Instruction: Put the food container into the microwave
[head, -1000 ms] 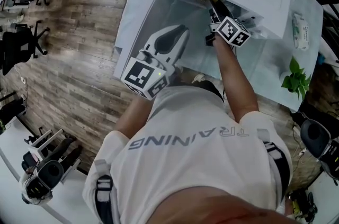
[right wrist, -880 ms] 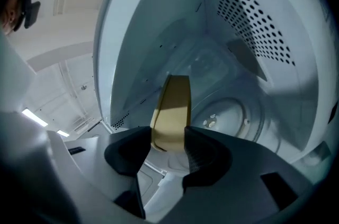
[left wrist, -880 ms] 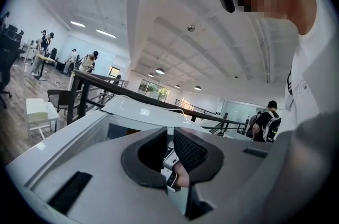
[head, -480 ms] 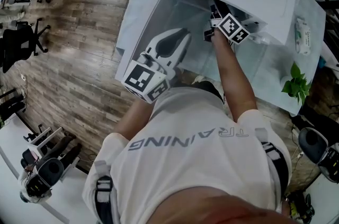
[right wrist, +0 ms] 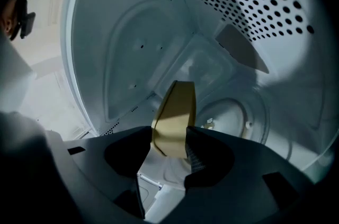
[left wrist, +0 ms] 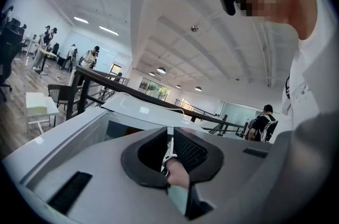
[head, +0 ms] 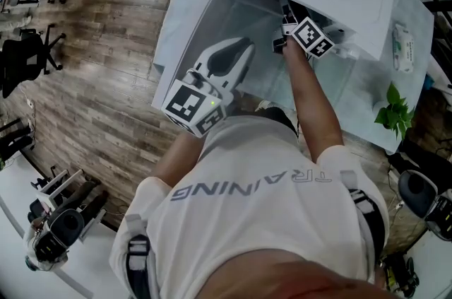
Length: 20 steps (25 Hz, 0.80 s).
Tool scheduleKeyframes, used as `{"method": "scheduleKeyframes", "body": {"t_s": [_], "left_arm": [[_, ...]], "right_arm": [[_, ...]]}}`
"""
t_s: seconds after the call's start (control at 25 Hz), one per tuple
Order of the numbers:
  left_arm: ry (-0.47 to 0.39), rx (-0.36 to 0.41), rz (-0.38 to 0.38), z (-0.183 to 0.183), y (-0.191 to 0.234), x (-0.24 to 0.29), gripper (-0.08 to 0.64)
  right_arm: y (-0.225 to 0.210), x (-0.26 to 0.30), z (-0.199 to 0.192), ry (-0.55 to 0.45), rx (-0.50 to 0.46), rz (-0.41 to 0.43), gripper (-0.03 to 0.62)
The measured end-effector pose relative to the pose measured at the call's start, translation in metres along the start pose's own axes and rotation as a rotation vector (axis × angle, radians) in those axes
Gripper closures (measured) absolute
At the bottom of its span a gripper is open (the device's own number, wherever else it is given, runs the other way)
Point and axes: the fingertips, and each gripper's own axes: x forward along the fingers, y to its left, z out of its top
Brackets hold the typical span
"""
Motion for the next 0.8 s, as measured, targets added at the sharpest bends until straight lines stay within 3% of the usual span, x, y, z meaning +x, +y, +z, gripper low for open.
{"method": "scheduleKeyframes", "body": {"t_s": [0.28,0.52,0.8], "left_arm": [[0.003,0.003,-0.007,0.002,-0.002,0.0,0.5],[0.004,-0.006,-0.013,-0.001,-0.003,-0.001,0.5],[0.0,-0.012,-0.011,-0.004,0.0,-0.007,0.5]], "right_arm": [[-0.003,-0.001,0.0,0.011,-0.02,-0.019,0.371],[-0.006,-0.003,-0.001,0.023,-0.028,-0.039,0.313],[-0.011,-0.003,-0.014,0.089,-0.13,-0.087,0.277]]}}
